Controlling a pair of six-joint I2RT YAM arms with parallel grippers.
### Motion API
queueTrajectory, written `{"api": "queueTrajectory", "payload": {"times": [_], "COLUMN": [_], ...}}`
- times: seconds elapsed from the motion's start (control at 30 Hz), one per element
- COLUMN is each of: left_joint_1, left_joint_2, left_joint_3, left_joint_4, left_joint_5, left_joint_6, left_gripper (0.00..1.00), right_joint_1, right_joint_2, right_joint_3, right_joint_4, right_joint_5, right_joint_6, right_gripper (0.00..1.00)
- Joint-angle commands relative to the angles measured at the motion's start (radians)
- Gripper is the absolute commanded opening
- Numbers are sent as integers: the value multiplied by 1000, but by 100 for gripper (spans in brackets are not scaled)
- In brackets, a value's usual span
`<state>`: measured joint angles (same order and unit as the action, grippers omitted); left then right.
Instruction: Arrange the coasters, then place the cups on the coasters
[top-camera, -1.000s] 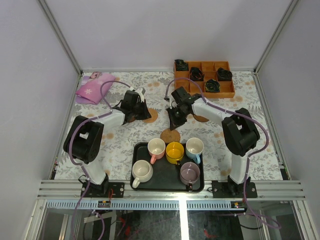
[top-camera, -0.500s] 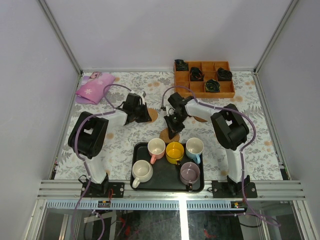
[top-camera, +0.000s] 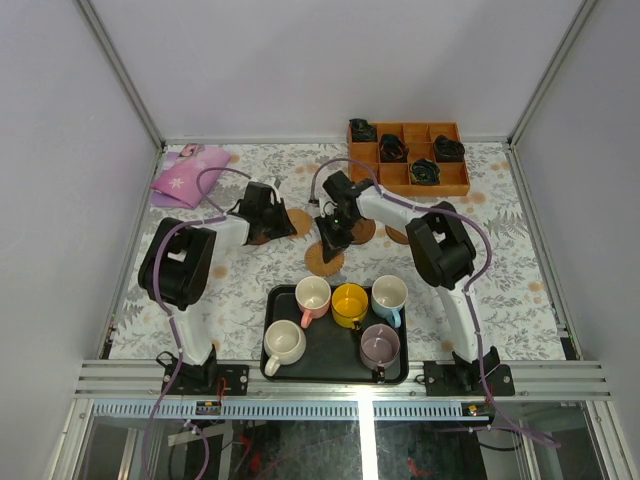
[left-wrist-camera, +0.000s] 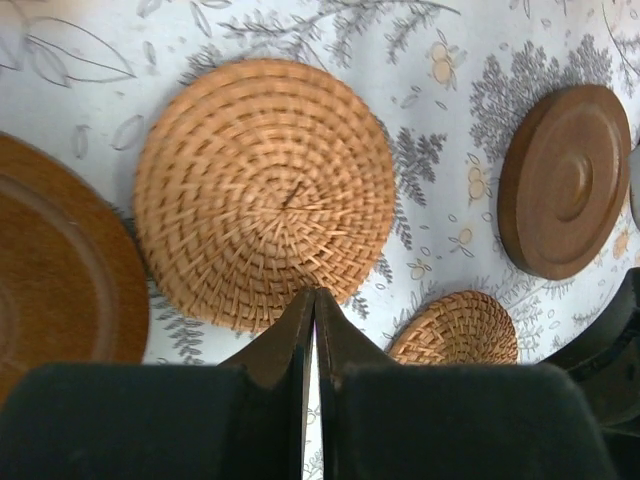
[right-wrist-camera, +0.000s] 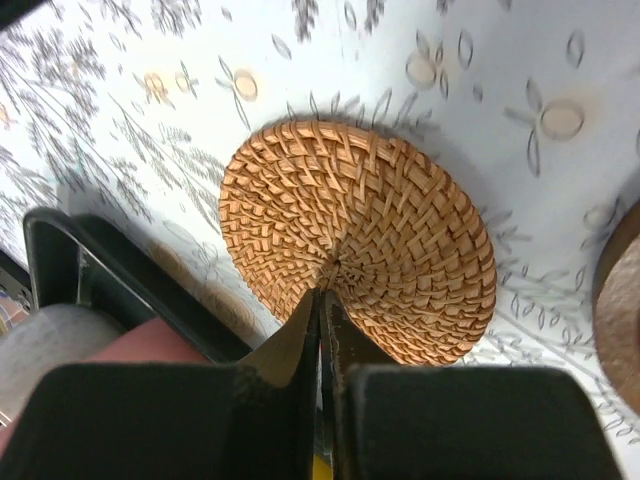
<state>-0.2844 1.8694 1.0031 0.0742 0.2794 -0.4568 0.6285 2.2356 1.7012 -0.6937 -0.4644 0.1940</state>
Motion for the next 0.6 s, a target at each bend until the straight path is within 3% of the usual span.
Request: {"api": "queueTrajectory", "payload": {"times": [0.0, 0.27, 0.57], "left_joint_1": [20, 24, 26], "left_joint_2": [8, 6, 2], "left_joint_3": [35, 44, 31], "left_joint_4": [34, 4, -4], "left_joint_5": [-33, -33, -30], "left_joint_6": [-6, 4, 6], "left_gripper": [0, 0, 0], "right_joint_1": [8, -6, -74], "right_joint_2": [67, 183, 194], "right_joint_3": [99, 292, 306], "right_joint_4": [10, -22, 23], "right_joint_5": [74, 169, 188], "right_joint_6": [2, 8, 57], "right_gripper": [0, 0, 0]}}
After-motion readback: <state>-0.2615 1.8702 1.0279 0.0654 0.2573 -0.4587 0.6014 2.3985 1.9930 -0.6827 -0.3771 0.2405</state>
